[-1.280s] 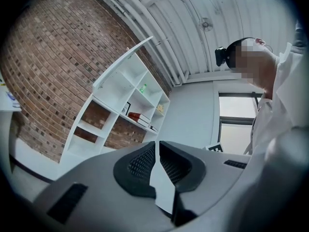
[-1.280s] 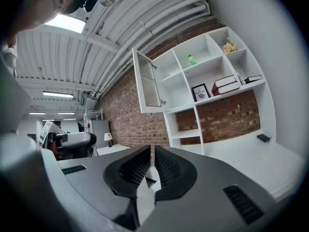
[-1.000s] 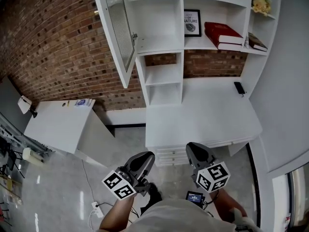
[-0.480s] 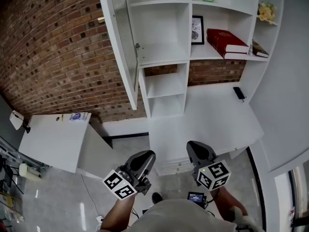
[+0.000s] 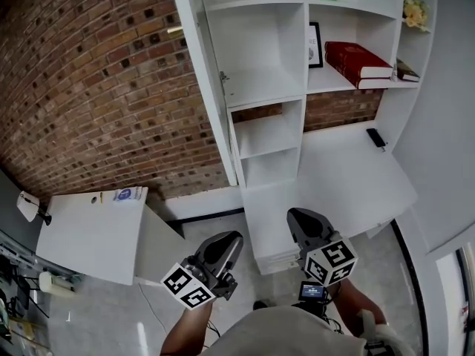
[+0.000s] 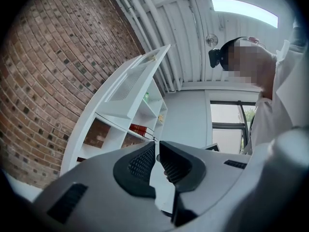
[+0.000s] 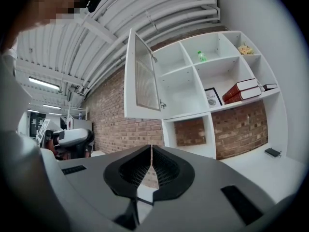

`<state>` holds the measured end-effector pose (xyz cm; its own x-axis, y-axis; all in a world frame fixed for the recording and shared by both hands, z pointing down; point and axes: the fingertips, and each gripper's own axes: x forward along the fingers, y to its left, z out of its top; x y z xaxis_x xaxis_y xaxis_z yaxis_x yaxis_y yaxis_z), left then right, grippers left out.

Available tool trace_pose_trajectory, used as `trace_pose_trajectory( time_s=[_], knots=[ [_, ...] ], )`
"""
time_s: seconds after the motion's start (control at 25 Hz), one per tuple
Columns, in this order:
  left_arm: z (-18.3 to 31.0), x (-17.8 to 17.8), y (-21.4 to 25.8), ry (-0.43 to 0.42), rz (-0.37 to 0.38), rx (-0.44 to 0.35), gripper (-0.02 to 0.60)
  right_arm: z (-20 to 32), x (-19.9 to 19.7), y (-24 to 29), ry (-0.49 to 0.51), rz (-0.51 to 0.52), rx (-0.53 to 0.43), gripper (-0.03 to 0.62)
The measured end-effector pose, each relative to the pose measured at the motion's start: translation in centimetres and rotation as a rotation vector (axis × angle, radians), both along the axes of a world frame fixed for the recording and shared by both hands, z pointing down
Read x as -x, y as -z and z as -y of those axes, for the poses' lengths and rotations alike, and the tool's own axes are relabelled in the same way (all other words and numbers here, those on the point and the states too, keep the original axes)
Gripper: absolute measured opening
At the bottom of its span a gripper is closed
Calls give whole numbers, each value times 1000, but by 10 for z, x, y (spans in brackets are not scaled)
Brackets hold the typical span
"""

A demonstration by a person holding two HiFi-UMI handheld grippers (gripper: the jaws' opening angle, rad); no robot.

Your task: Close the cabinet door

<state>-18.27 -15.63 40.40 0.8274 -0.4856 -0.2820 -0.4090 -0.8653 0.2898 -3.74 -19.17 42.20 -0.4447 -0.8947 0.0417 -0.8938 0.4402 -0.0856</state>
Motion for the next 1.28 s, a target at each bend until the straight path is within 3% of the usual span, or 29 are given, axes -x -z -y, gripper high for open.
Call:
trace_pose_trajectory(
  time_s=[0.52,1.28],
  knots=[
    [27,11,0,16,-10,0,34,30,16,6,19,-22,-26,29],
    [49,-2,34,107,14,-74,35,42,-8,52,98,-97,-143,29]
  ],
)
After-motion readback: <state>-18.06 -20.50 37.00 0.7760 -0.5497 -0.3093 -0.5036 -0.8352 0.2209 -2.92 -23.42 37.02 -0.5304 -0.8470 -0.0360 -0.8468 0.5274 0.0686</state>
